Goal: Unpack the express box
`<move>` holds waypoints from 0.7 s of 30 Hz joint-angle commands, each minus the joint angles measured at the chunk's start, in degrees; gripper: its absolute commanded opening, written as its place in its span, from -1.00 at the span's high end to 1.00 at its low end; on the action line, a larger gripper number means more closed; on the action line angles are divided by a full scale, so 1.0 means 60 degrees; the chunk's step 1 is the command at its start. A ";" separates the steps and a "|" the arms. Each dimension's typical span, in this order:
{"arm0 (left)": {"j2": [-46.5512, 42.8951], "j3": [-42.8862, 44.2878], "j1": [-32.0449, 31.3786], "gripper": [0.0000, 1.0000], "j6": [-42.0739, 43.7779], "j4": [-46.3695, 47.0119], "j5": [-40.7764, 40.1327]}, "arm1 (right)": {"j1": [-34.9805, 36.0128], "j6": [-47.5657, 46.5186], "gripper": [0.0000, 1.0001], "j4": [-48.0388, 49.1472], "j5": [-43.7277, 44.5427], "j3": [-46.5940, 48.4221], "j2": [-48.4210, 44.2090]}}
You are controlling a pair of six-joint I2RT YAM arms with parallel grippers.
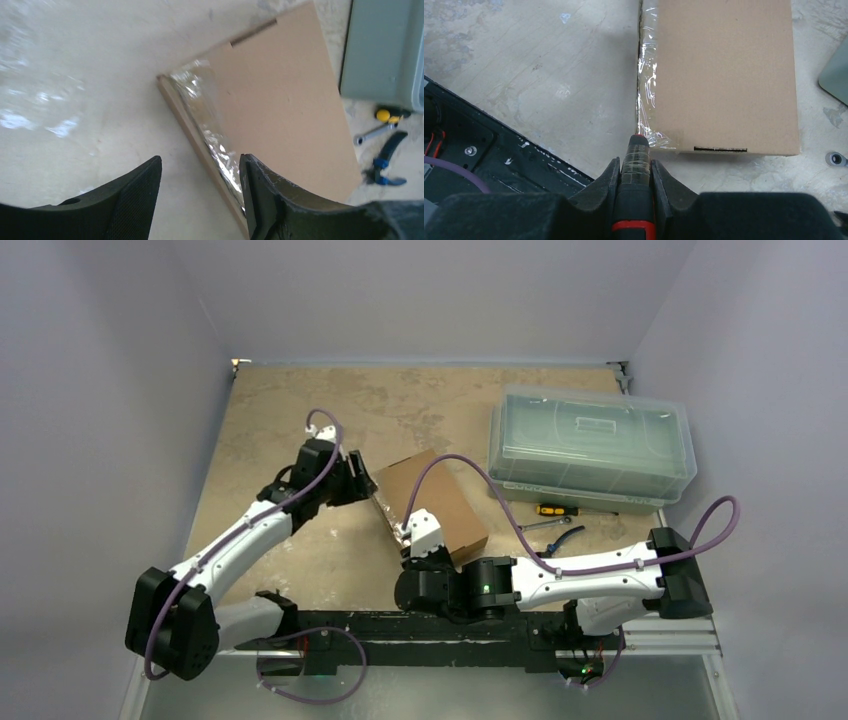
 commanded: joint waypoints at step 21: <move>0.0031 -0.0204 -0.1650 -0.25 -0.0011 -0.0442 -0.1200 | -0.0491 -0.0766 1.00 -0.1651 0.1195 0.2196 -0.0508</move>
